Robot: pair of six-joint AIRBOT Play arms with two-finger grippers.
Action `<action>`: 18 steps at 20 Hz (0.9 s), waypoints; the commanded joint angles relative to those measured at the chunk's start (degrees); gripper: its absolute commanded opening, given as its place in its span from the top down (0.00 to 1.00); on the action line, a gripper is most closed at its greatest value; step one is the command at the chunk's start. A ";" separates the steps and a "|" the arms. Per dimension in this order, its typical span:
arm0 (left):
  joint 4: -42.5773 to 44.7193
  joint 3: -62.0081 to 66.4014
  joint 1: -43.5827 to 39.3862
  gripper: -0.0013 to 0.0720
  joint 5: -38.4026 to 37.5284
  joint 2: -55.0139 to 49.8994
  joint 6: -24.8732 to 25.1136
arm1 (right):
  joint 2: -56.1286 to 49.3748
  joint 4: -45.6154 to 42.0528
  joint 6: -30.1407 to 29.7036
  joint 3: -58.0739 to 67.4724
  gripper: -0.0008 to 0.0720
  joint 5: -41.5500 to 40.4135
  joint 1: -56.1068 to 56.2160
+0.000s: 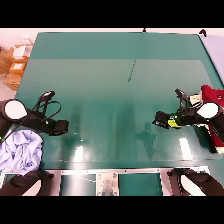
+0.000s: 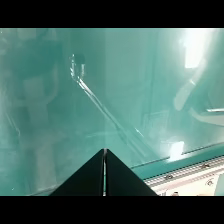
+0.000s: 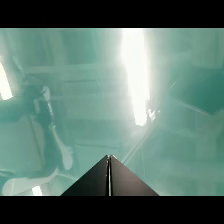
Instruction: Fold the shirts.
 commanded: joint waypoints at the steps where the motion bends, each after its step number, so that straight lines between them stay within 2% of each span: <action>1: 3.76 0.04 0.00 0.94 -3.32 0.07 -2.54 | 0.04 0.52 0.09 -0.04 0.97 -0.07 0.07; 5: 18.64 3.21 0.00 0.94 -12.66 0.39 -4.74 | 0.04 0.52 0.09 -0.04 0.97 -0.07 0.07; 7: 32.02 5.86 0.00 0.94 -17.90 0.50 -8.26 | 0.04 0.52 0.09 -0.04 0.97 -0.07 0.07; 8: 39.74 6.32 0.00 0.89 -19.32 0.50 -10.38 | 0.04 0.52 0.09 -0.04 0.97 -0.07 0.07; 9: 46.10 6.10 0.00 0.39 -19.47 0.50 -12.11 | 0.04 0.52 0.09 -0.04 0.97 -0.07 0.04; 10: 51.32 5.31 0.33 0.02 -18.16 0.50 -14.27 | 0.04 0.52 0.09 -0.04 0.97 -0.07 0.04; 12: 52.48 2.34 4.11 0.00 -13.18 0.48 -13.57 | 0.04 0.52 0.09 -0.04 0.97 -0.07 0.04; 14: 51.67 -2.89 11.26 0.00 -8.33 0.48 -12.81 | 0.04 0.52 0.09 -0.04 0.97 -0.07 0.04; 15: 50.84 -5.49 15.37 0.00 -6.08 0.48 -11.06 | 0.04 0.52 0.09 -0.04 0.97 -0.07 0.04; 18: 44.48 -12.24 28.33 0.00 3.32 0.48 -1.79 | 0.04 0.52 0.09 -0.04 0.97 -0.07 0.04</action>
